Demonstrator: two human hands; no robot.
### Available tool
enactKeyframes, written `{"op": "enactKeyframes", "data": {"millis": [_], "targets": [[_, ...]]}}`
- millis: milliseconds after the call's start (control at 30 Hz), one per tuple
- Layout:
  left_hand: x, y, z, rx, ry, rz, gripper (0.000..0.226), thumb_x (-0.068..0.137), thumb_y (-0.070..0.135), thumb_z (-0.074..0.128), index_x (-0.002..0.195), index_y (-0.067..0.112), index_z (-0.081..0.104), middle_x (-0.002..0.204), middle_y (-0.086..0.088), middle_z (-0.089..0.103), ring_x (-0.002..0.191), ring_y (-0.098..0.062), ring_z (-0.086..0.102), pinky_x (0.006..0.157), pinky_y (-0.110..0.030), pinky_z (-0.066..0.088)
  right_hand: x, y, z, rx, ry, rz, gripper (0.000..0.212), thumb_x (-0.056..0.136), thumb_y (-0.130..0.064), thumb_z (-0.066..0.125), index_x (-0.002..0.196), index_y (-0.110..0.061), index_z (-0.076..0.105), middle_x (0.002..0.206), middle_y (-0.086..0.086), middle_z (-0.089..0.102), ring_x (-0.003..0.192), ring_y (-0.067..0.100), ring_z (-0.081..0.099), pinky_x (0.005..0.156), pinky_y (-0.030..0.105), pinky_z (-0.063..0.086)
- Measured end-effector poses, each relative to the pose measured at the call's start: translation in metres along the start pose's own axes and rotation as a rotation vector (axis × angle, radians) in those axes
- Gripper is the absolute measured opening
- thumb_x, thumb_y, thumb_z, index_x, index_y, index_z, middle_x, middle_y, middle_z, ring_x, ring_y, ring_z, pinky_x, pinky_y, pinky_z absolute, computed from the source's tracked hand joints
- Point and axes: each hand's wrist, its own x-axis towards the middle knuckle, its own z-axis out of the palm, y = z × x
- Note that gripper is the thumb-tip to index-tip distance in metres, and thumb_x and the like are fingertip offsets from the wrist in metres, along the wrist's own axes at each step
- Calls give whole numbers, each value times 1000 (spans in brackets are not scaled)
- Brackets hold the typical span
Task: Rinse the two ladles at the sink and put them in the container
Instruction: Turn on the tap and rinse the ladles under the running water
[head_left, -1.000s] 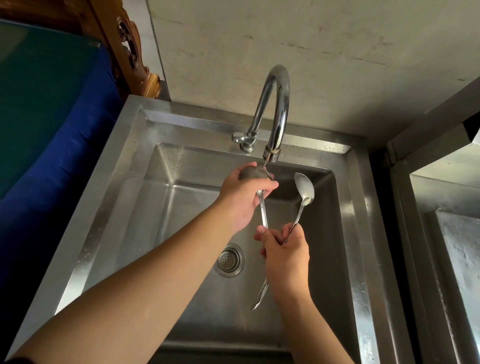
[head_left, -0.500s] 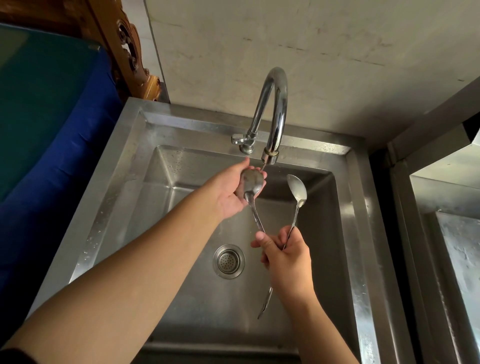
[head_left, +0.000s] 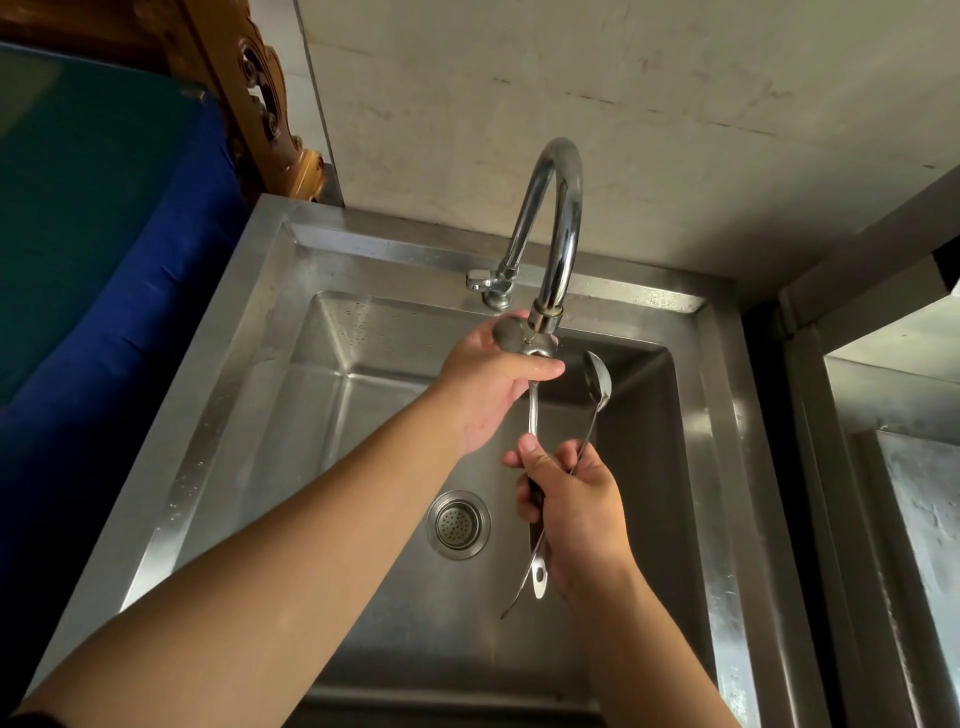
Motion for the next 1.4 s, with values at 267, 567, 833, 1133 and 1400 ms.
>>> {"op": "enactKeyframes", "data": {"millis": [267,567,833,1133,1400], "targets": [[5,-3,7,-183,144,-25,49,75,-12,78,121,-9,61,74,-4,75,74,-14,76,76,-26,61,-9,6,3,-202,41,-85,44,93,-6,70,76,-19,31,75,15,78,43,14,45,40,22,40],[0,20,-10,-56,137,-251,27,95,41,62,89,16,70,75,-1,73,59,-12,67,52,-25,51,-10,6,-8,-454,17,-221,43,91,-14,73,78,-16,33,75,14,79,46,1,60,46,18,44],[-29,24,-45,112,-76,-203,31,97,7,47,114,16,71,100,-10,75,73,-17,68,54,-27,53,-4,-8,-11,-619,98,-175,42,101,-49,33,79,-18,50,71,2,78,50,5,54,59,24,46],[-52,10,-51,-65,-88,-86,35,94,1,54,118,19,73,102,-12,71,72,-20,70,62,-31,60,5,-18,6,-703,152,-277,39,101,-34,38,65,-21,47,56,-1,66,56,14,57,65,43,48],[-66,-8,-47,-71,-87,-10,41,94,-1,55,124,22,69,112,-9,71,88,-20,71,69,-33,61,16,-21,21,-746,84,-342,40,105,-32,41,77,-6,53,60,-1,57,63,23,55,63,48,49]]}}
